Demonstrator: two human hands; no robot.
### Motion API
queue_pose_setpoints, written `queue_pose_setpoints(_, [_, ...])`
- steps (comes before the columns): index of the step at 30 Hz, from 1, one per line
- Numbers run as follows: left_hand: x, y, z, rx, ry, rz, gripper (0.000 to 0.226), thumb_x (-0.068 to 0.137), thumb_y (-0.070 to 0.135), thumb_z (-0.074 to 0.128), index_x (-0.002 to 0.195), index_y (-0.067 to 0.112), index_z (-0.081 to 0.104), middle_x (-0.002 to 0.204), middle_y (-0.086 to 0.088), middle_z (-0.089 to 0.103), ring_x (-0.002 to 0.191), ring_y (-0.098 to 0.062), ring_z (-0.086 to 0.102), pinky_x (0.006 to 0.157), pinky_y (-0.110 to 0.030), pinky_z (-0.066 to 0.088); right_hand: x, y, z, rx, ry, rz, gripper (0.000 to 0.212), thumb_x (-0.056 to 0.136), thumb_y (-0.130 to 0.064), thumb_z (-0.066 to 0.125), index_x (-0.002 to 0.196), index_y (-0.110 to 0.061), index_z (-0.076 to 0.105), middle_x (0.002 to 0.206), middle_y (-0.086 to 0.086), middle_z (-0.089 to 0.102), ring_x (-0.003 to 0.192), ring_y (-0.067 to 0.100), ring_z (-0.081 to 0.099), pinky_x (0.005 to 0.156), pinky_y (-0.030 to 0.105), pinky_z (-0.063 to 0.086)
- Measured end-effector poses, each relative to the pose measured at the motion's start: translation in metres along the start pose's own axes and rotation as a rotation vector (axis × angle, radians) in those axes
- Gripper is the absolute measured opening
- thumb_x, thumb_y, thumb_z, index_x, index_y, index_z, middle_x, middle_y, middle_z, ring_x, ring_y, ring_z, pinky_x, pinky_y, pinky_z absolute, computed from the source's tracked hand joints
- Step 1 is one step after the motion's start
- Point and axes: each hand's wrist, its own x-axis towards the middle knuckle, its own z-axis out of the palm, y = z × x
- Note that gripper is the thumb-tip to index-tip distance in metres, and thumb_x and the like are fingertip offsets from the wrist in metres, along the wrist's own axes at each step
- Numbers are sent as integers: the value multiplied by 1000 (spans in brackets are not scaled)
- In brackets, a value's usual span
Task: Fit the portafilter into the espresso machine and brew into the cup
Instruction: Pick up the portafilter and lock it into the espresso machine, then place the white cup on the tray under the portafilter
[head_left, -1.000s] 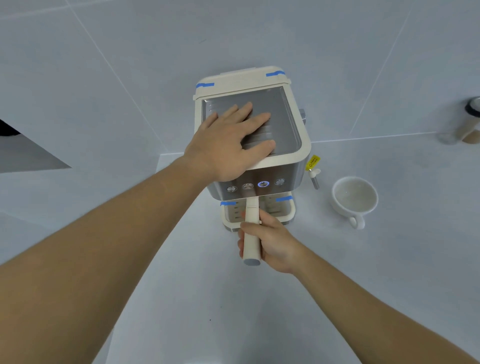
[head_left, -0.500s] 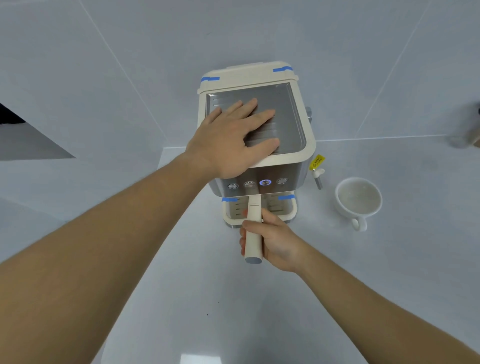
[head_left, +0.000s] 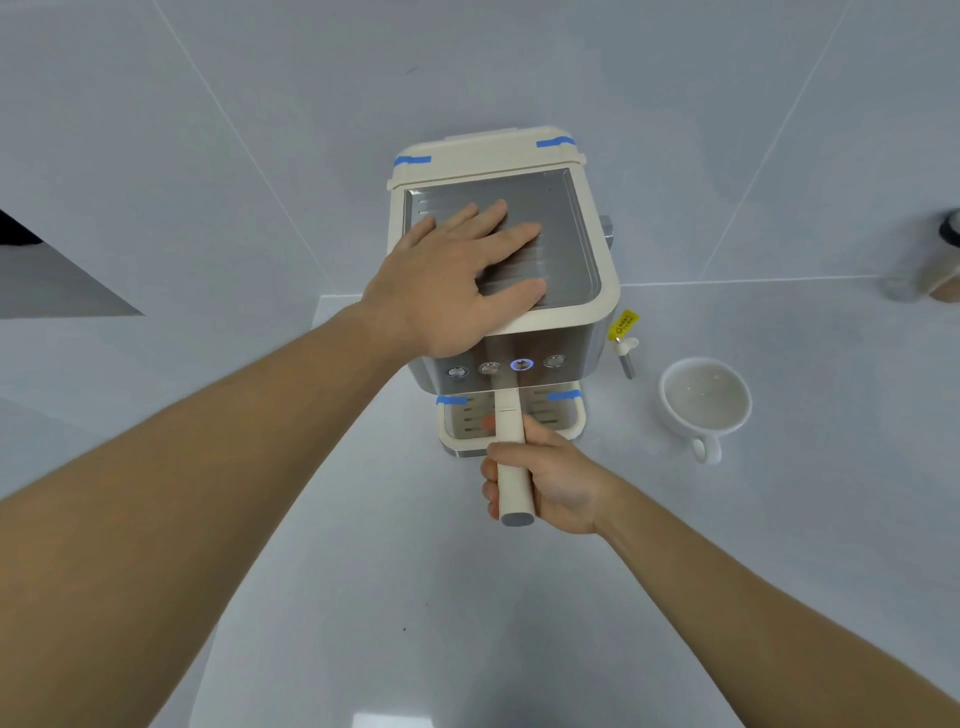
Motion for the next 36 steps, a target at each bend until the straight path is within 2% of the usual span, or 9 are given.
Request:
queue_pose_setpoints(11, [1,-1,1,-53,45,2,68,84,67,37,146,39,39,160,7,33,147,-17,28,120,-46,19,-17,3,2,-68,91,-40,22,96,-1,52,116,-4,56,84,13,63,75,30,62,77,44,54])
queue_pose_setpoints(17, [-10,9,-4,-103,66,-55,59,87,59,46,141,35,49,155,9,42,144,-18,36,115,-43,33,-39,-5,0,-212,151,-40,25,93,-3,54,111,-15,65,102,9,70,92,29,68,88,40,56])
queue_pose_setpoints(18, [-12,10,-5,-112,57,-50,56,86,58,45,135,33,54,147,10,50,137,-18,43,111,-43,38,-45,-7,-2,-213,159,-51,23,93,-3,56,109,-16,66,102,9,72,92,30,70,90,40,56])
queue_pose_setpoints(20, [-20,14,-10,-176,49,-25,38,86,51,47,106,24,64,108,9,63,103,-18,58,92,-45,49,-55,-13,-9,-207,190,-77,17,92,-6,61,105,-15,67,104,12,74,96,32,72,92,42,56])
queue_pose_setpoints(22, [-29,21,-14,-229,71,-17,29,87,43,52,83,15,57,80,2,55,76,-19,51,78,-48,50,-65,-21,-20,-202,226,-102,16,93,-11,62,107,-13,67,110,15,73,102,32,71,92,40,55])
queue_pose_setpoints(25, [-46,32,-17,-366,114,-58,22,89,35,61,91,15,68,85,1,66,80,-17,57,83,-38,52,-79,-35,-33,-203,263,-149,25,93,-16,62,117,-10,67,114,14,74,104,30,71,95,39,54])
queue_pose_setpoints(29, [-77,61,-7,-656,187,-152,22,89,27,66,110,25,74,97,22,70,90,12,64,77,-1,45,-104,-54,-49,-222,267,-232,24,95,-18,57,117,-11,66,111,8,76,102,25,73,89,34,55])
queue_pose_setpoints(33, [-101,97,15,-962,238,-248,18,90,23,67,105,28,75,102,20,74,95,9,67,79,-9,51,-132,-72,-75,-203,296,-315,25,96,-15,55,118,-9,65,113,9,75,106,26,72,92,37,57])
queue_pose_setpoints(36, [-108,125,42,-1238,212,-407,17,91,20,66,106,21,75,97,5,77,85,4,69,60,-15,53,-146,-81,-97,-187,352,-348,24,95,-12,53,116,-8,65,112,11,75,105,28,72,91,38,58])
